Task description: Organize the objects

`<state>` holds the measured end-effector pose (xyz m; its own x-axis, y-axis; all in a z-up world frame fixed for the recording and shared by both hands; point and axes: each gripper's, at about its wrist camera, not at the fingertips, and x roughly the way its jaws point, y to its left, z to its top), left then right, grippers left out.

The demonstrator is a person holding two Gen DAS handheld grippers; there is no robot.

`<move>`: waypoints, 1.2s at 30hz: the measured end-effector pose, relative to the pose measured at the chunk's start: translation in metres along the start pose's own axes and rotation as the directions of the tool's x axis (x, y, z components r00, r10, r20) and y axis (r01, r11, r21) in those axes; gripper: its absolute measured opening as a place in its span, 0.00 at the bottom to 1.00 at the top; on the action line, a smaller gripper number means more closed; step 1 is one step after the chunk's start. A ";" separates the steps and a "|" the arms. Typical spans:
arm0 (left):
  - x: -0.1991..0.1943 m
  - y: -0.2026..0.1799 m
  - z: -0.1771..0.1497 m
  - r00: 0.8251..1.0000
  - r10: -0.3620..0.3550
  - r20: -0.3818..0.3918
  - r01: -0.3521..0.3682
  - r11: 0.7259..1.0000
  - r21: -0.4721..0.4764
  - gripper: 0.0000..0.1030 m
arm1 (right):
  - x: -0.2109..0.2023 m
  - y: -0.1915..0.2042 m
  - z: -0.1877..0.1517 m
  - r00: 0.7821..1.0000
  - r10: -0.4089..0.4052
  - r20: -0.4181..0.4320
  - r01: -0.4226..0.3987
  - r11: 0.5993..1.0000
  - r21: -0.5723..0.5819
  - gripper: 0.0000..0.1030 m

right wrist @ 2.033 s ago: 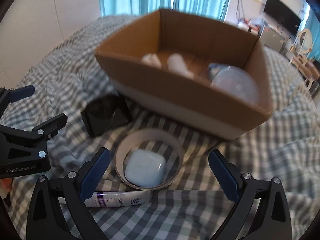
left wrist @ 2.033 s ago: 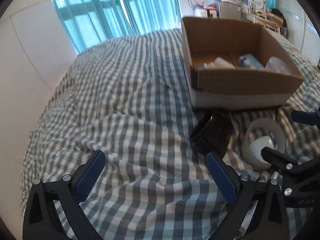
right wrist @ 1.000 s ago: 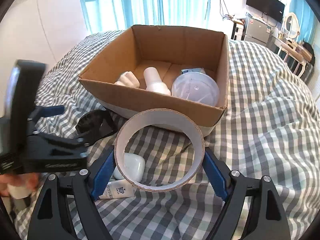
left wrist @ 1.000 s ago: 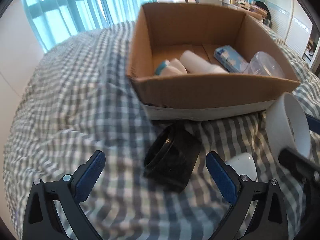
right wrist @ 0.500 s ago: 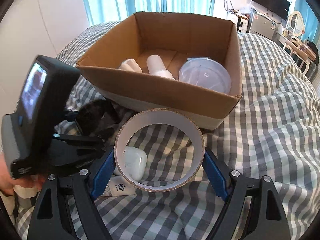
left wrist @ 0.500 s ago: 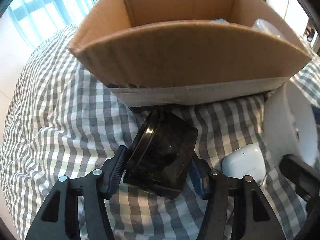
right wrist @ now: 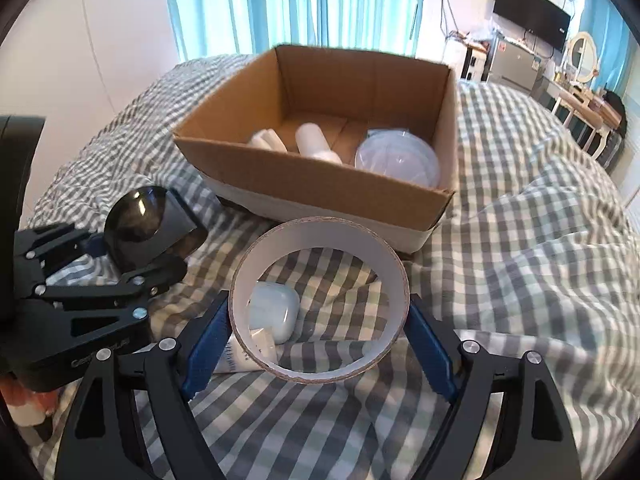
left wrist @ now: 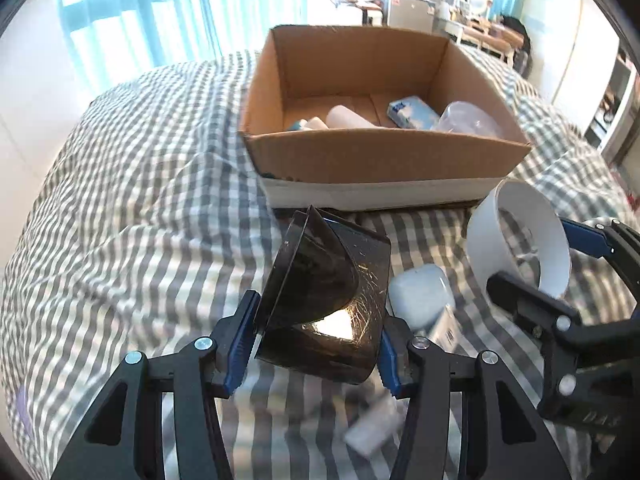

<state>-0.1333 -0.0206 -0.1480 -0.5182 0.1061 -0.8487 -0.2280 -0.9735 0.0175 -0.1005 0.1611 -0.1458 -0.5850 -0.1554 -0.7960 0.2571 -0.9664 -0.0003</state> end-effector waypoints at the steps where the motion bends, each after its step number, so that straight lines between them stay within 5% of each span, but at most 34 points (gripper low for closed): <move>1: -0.005 0.001 -0.003 1.000 0.000 0.007 0.000 1.000 -0.005 0.52 | -0.006 0.001 0.000 1.000 -0.005 0.011 0.005 1.000 0.000 0.81; 11: -0.075 0.009 -0.008 0.991 0.014 0.130 -0.007 0.999 -0.053 0.52 | -0.075 0.011 0.006 0.990 -0.039 0.132 0.044 0.999 -0.033 0.81; 20: -0.136 0.000 0.011 0.964 0.010 0.265 -0.007 1.000 -0.012 0.52 | -0.135 0.014 0.019 0.968 -0.039 0.246 0.059 0.996 -0.073 0.81; 28: -0.157 -0.010 0.053 0.946 0.016 0.324 -0.025 0.999 0.026 0.52 | -0.157 0.003 0.054 0.949 -0.065 0.308 0.102 0.989 -0.103 0.81; 36: -0.141 -0.016 0.116 0.933 0.030 0.360 -0.057 0.996 0.064 0.52 | -0.135 -0.021 0.107 0.945 -0.056 0.321 0.087 0.993 -0.081 0.81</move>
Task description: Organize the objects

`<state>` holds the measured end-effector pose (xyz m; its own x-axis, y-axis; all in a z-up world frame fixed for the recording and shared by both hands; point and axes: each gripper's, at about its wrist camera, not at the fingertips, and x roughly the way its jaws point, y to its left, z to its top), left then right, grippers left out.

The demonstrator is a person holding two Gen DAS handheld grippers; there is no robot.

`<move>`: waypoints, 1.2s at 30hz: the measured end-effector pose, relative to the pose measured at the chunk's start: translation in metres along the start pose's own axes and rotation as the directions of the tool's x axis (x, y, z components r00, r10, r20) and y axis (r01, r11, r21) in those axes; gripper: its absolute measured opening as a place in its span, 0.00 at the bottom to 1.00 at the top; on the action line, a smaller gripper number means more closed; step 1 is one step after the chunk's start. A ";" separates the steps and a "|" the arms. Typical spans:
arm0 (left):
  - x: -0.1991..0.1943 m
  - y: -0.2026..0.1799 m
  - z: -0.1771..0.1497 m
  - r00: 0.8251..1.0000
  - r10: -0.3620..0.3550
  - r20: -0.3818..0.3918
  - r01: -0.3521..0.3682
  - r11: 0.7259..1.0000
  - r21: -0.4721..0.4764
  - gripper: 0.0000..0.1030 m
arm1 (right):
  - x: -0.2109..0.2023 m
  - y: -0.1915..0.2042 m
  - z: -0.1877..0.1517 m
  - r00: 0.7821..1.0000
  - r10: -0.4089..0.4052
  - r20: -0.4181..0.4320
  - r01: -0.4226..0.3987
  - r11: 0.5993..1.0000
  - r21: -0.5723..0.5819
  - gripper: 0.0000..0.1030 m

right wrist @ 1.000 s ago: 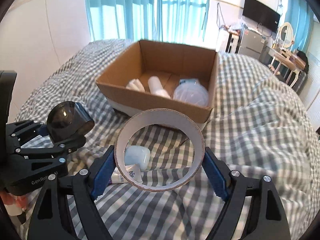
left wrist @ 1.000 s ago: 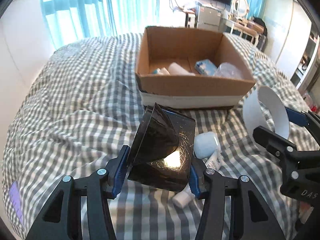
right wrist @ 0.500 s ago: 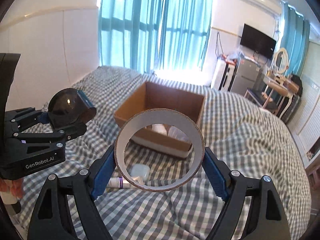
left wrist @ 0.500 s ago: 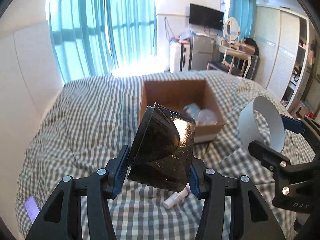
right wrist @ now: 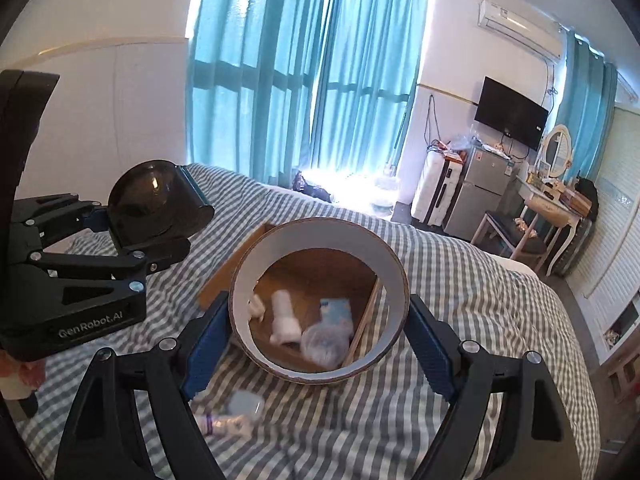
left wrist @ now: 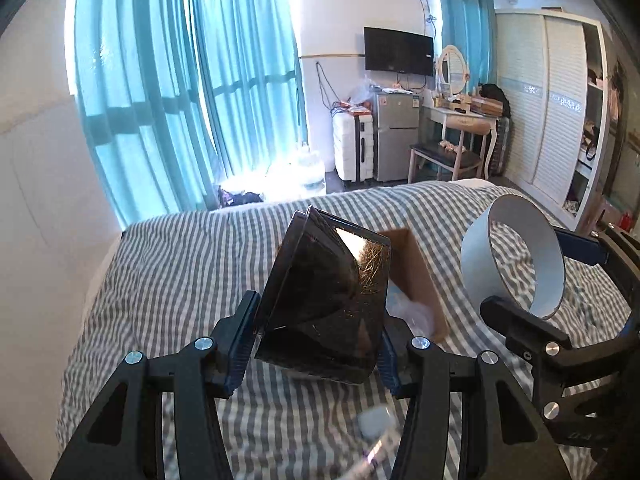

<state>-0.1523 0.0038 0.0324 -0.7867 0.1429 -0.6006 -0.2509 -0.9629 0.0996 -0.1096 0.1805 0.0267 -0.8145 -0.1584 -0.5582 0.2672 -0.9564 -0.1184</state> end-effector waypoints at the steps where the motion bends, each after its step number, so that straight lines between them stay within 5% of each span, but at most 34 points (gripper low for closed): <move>1: 0.008 0.000 0.005 1.000 0.007 -0.001 -0.007 1.000 0.003 0.52 | 0.007 -0.004 0.005 1.000 0.002 -0.001 -0.002 1.000 0.009 0.81; 9: 0.085 -0.003 0.027 0.998 0.012 -0.057 -0.009 0.999 0.046 0.52 | 0.080 -0.040 0.027 0.999 0.001 -0.032 0.001 0.997 0.081 0.81; 18: 0.178 -0.007 0.012 0.987 -0.009 -0.159 0.022 0.996 0.082 0.52 | 0.178 -0.059 0.020 0.993 0.008 -0.120 0.007 0.992 0.129 0.81; 31: 0.229 -0.006 -0.018 0.972 -0.029 -0.235 0.060 0.991 0.123 0.52 | 0.235 -0.053 -0.001 0.983 0.018 -0.182 0.000 0.995 0.098 0.81; 34: 0.226 -0.007 -0.020 0.968 -0.050 -0.248 0.078 0.991 0.107 0.58 | 0.229 -0.053 0.001 0.986 0.041 -0.162 -0.022 0.993 0.120 0.83; 36: 0.220 -0.008 -0.020 0.969 -0.035 -0.244 0.061 0.993 0.102 0.89 | 0.217 -0.055 0.004 0.993 0.031 -0.117 -0.014 0.990 0.142 0.86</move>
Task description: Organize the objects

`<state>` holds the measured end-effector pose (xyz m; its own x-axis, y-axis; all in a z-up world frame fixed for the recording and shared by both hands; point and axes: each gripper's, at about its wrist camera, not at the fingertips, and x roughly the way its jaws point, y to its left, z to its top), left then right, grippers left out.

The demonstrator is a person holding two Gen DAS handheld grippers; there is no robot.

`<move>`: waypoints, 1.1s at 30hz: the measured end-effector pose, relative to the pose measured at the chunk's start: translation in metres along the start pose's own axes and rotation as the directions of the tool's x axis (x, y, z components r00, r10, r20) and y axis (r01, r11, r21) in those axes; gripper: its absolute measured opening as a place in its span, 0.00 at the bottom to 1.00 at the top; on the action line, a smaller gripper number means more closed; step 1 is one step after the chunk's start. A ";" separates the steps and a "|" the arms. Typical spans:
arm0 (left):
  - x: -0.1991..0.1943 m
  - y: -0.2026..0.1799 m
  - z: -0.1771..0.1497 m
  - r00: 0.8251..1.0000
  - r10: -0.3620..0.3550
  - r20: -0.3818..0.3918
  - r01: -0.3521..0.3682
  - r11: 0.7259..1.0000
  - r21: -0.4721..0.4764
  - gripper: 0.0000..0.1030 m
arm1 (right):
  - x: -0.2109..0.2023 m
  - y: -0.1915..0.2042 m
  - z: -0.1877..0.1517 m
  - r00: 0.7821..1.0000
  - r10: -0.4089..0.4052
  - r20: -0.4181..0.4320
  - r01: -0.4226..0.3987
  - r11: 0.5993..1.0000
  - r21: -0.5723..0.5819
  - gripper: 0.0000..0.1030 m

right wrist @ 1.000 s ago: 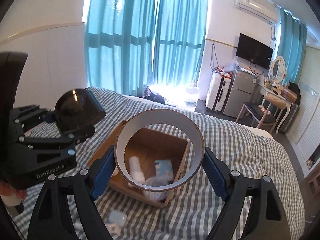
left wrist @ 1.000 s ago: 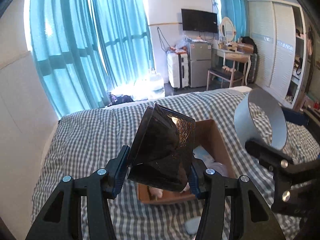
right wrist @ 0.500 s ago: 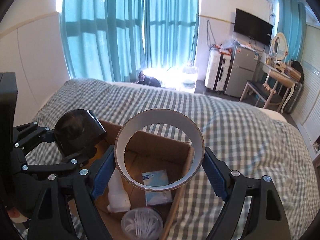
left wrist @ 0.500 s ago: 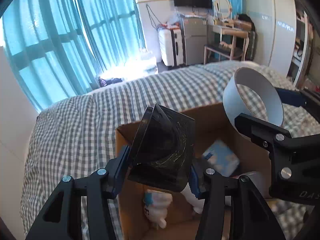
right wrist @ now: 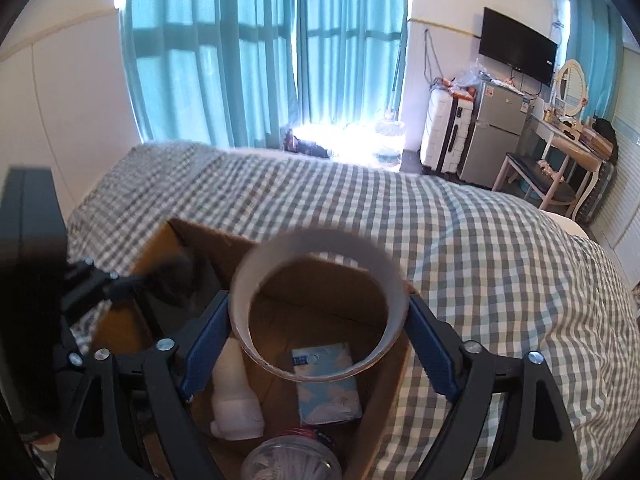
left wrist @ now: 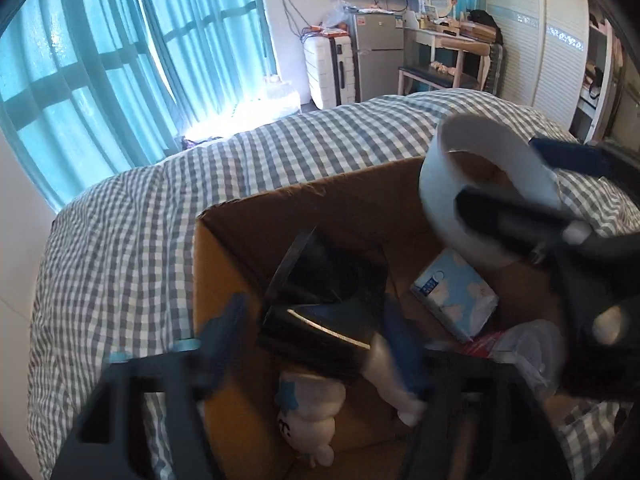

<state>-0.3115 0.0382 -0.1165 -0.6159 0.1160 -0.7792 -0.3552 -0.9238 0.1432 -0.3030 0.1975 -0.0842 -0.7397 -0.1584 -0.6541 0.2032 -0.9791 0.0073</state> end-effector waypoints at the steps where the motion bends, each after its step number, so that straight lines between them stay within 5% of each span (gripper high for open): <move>1: -0.005 -0.001 -0.001 1.000 -0.002 0.008 0.002 1.000 -0.004 0.90 | -0.006 -0.001 0.001 1.000 0.000 0.017 -0.001 1.000 0.007 0.87; 12: -0.096 -0.007 -0.010 0.997 0.029 0.071 -0.027 0.999 -0.031 0.93 | -0.101 0.008 0.010 0.998 -0.022 0.061 0.023 0.999 -0.027 0.87; 21: -0.169 0.006 -0.037 0.995 0.071 0.073 -0.060 0.987 -0.149 0.95 | -0.177 0.020 -0.032 0.998 0.022 0.063 -0.017 0.996 -0.086 0.87; 33: -0.168 -0.009 -0.131 0.993 0.119 0.022 -0.112 0.972 -0.207 0.95 | -0.157 0.026 -0.138 0.996 0.045 -0.079 -0.051 0.996 -0.071 0.87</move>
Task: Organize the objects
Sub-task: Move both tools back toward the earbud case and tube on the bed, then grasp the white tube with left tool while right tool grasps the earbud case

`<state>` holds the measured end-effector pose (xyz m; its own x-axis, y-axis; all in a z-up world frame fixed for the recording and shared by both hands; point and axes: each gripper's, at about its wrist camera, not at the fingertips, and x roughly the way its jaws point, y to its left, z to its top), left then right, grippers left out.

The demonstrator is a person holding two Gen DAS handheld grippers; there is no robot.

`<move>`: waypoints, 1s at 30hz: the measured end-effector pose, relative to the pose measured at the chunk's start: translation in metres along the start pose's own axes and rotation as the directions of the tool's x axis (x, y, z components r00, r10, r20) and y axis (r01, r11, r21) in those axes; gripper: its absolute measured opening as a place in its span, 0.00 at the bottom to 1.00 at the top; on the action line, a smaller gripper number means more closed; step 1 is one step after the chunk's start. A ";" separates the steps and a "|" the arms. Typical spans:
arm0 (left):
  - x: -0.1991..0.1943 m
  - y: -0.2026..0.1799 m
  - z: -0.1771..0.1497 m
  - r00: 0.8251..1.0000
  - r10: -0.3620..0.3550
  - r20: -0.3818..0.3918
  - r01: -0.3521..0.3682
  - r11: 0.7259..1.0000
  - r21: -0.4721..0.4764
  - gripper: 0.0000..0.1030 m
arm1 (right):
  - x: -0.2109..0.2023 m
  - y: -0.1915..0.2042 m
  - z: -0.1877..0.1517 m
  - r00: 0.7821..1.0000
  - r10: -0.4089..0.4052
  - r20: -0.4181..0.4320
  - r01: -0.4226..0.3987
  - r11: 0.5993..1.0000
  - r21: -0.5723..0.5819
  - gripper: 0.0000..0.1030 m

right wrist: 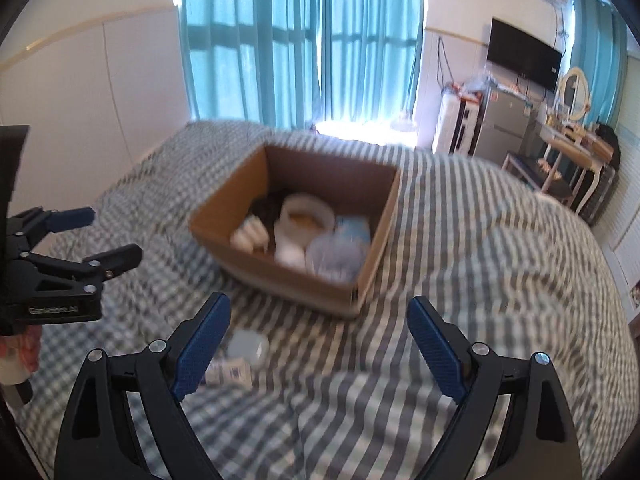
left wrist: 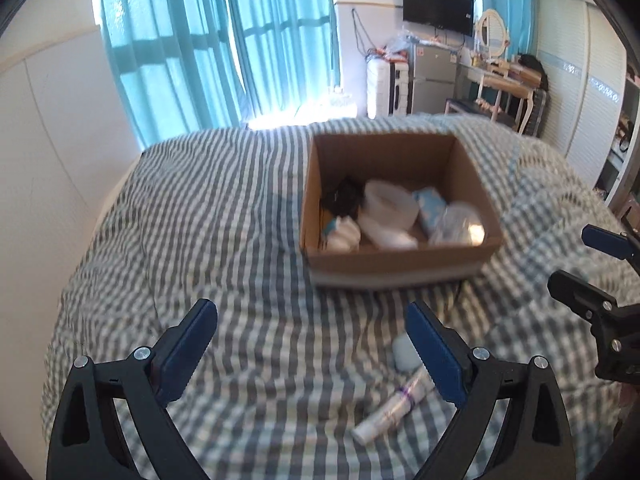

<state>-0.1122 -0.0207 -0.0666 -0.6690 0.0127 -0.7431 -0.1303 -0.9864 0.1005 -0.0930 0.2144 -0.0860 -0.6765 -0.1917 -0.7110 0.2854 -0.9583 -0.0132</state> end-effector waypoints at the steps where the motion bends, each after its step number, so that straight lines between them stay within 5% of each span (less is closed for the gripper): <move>1: 0.004 -0.003 -0.009 1.000 -0.006 -0.011 0.006 1.000 0.000 0.95 | 0.006 0.000 -0.005 1.000 -0.007 -0.015 0.007 1.000 0.002 0.87; 8: 0.031 -0.039 -0.056 0.990 -0.105 -0.095 0.108 0.994 0.034 0.95 | 0.032 -0.012 -0.032 0.996 0.022 -0.087 -0.015 0.997 0.080 0.87; 11: 0.042 -0.052 -0.073 0.983 -0.111 -0.148 0.123 0.990 0.074 0.86 | 0.035 -0.016 -0.037 0.995 0.026 -0.100 -0.015 0.994 0.105 0.87; 14: 0.058 -0.059 -0.090 0.962 -0.144 -0.231 0.168 0.982 0.087 0.74 | 0.041 -0.016 -0.040 0.992 0.035 -0.121 -0.021 0.993 0.119 0.87; 19: 0.078 -0.065 -0.090 0.938 -0.193 -0.288 0.224 0.971 0.080 0.70 | 0.048 -0.016 -0.044 0.990 0.036 -0.139 -0.018 0.991 0.129 0.87; 23: 0.091 -0.074 -0.087 0.928 -0.185 -0.323 0.229 0.968 0.104 0.46 | 0.053 -0.016 -0.046 0.987 0.024 -0.159 -0.003 0.991 0.135 0.87; 25: 0.086 -0.079 -0.089 0.932 -0.191 -0.308 0.239 0.963 0.126 0.23 | 0.052 -0.015 -0.047 0.987 0.016 -0.161 0.005 0.991 0.130 0.87; 30: 0.061 -0.070 -0.092 0.949 -0.198 -0.244 0.228 0.969 0.099 0.20 | 0.050 -0.013 -0.047 0.987 -0.001 -0.159 0.020 0.993 0.120 0.87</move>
<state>-0.0764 0.0344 -0.1794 -0.4307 0.1678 -0.8868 -0.3515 -0.9362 -0.0064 -0.0984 0.2275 -0.1545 -0.5601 -0.1546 -0.8139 0.1879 -0.9805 0.0569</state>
